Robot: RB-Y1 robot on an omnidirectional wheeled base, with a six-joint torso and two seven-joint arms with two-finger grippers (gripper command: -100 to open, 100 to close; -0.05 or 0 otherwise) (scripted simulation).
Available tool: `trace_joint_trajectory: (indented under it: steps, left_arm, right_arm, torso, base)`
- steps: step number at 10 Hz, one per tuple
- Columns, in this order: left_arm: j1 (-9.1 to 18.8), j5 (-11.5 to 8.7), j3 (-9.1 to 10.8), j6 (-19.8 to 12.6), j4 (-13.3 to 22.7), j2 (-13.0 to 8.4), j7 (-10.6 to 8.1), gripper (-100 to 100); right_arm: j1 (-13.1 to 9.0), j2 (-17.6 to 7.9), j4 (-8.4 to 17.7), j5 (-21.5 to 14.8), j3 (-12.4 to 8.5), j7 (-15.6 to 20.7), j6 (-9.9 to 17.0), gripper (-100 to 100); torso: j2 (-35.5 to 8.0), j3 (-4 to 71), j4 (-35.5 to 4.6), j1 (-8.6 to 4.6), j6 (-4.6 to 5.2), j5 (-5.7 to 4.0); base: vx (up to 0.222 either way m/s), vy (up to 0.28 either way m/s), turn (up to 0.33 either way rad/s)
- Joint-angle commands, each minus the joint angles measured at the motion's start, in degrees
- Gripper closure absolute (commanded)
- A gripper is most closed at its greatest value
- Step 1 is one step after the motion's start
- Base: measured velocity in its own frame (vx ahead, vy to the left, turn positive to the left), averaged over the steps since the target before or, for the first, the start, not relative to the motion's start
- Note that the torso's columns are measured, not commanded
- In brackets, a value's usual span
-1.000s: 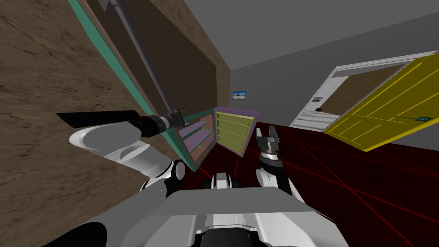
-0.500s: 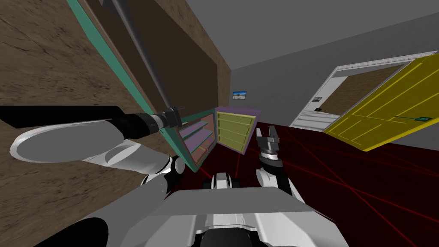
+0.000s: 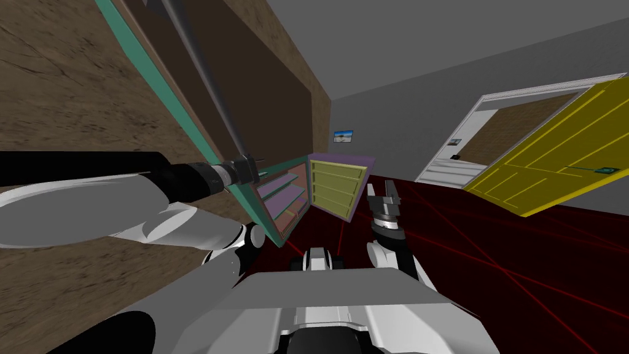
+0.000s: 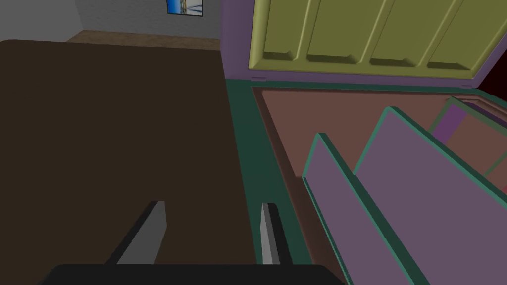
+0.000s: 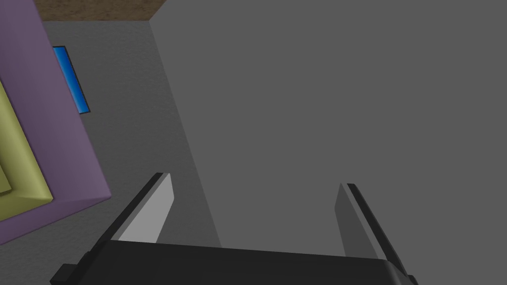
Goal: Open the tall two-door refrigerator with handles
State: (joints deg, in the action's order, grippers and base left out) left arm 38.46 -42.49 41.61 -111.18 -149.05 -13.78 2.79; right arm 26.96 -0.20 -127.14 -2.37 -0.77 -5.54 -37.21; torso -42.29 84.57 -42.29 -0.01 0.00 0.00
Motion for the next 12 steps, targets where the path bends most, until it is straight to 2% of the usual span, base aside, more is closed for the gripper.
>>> trace_joint_trajectory:
  steps: [1, 2, 5, 6, 8, 9, 11, 12]
  left_arm:
    - [-0.6, 0.1, 2.43, -0.4, -0.1, -1.8, -0.02, 100]
    - [-0.6, 0.1, 2.43, -0.4, -0.1, -1.8, -0.02, 100]
    - [-1.5, 0.2, 6.06, -1.1, -0.1, -4.4, -0.05, 100]
    - [-1.5, 0.2, 6.06, -1.1, -0.1, -4.4, -0.05, 100]
    - [-2.0, 0.3, 8.49, -1.6, -0.2, -6.2, -0.07, 100]
    - [-2.0, 0.3, 8.49, -1.6, -0.2, -6.2, -0.07, 100]
    - [-2.6, 0.4, 10.91, -2.0, -0.2, -8.0, -0.08, 100]
    - [-2.9, 0.4, 12.13, -2.2, -0.3, -8.9, -0.09, 100]
  right_arm:
    - [0.0, 0.0, 0.0, 0.0, 0.0, 0.0, 0.0, 0]
    - [0.0, 0.0, 0.0, 0.0, 0.0, 0.0, 0.0, 0]
    - [0.0, 0.0, 0.0, 0.0, 0.0, 0.0, 0.0, 0]
    - [0.0, 0.0, 0.0, 0.0, 0.0, 0.0, 0.0, 0]
    - [0.0, 0.0, 0.0, 0.0, 0.0, 0.0, 0.0, 0]
    - [0.0, 0.0, 0.0, 0.0, 0.0, 0.0, 0.0, 0]
    - [0.0, 0.0, 0.0, 0.0, 0.0, 0.0, 0.0, 0]
    - [0.0, 0.0, 0.0, 0.0, 0.0, 0.0, 0.0, 0]
  torso:
    - [0.1, 0.0, 0.0, -0.4, 0.0, -0.1]
    - [0.2, 0.1, 0.0, -0.78, 0.02, -0.23]
    - [0.0, 0.0, 0.0, 0.04, -0.01, 0.01]
    - [0.2, 0.1, 0.1, 0.1, -0.01, 0.04]
    - [-0.1, 0.0, 0.0, 0.09, -0.01, 0.03]
    - [0.1, 0.0, 0.0, -0.12, -0.01, -0.03]
    - [-0.2, -0.1, -0.1, 0.18, -0.01, 0.06]
    - [-0.1, -0.1, 0.0, -0.13, -0.01, -0.02]
  base:
    - [0.065, -0.312, 0.125]
    - [0.035, -0.316, 0.068]
    - [0.048, -0.338, 0.107]
    - [0.043, -0.311, 0.046]
    - [0.048, -0.339, 0.1]
    - [-0.004, -0.296, 0.052]
    - [-0.03, -0.313, 0.081]
    - [0.024, -0.402, 0.126]
